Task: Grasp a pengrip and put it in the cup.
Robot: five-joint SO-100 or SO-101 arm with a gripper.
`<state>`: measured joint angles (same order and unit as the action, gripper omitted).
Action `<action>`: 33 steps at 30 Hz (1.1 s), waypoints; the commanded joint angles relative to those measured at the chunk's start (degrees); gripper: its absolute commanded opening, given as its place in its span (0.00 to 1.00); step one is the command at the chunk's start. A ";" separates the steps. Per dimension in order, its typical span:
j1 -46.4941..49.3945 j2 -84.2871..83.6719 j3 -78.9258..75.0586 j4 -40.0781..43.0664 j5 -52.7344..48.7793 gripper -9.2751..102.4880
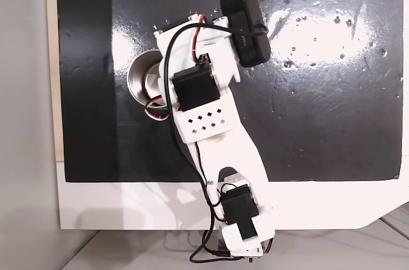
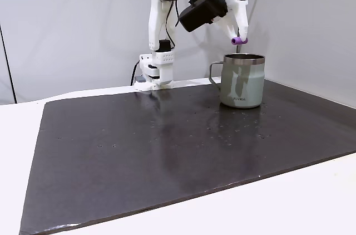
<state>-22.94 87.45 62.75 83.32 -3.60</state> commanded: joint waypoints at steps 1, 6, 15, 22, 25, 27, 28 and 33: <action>-2.99 3.52 0.26 0.18 -1.93 0.08; -6.33 2.99 0.88 1.23 -3.78 0.08; -10.81 2.90 2.81 3.34 -6.15 0.08; -11.95 2.55 4.48 4.75 -6.94 0.08; -12.22 2.55 4.39 4.75 -6.94 0.08; -12.30 2.55 4.31 4.75 -6.94 0.08; -12.30 2.55 4.31 4.75 -6.94 0.11; -12.39 2.37 4.31 4.57 -6.86 0.25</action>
<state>-34.89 87.63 67.68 87.54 -9.84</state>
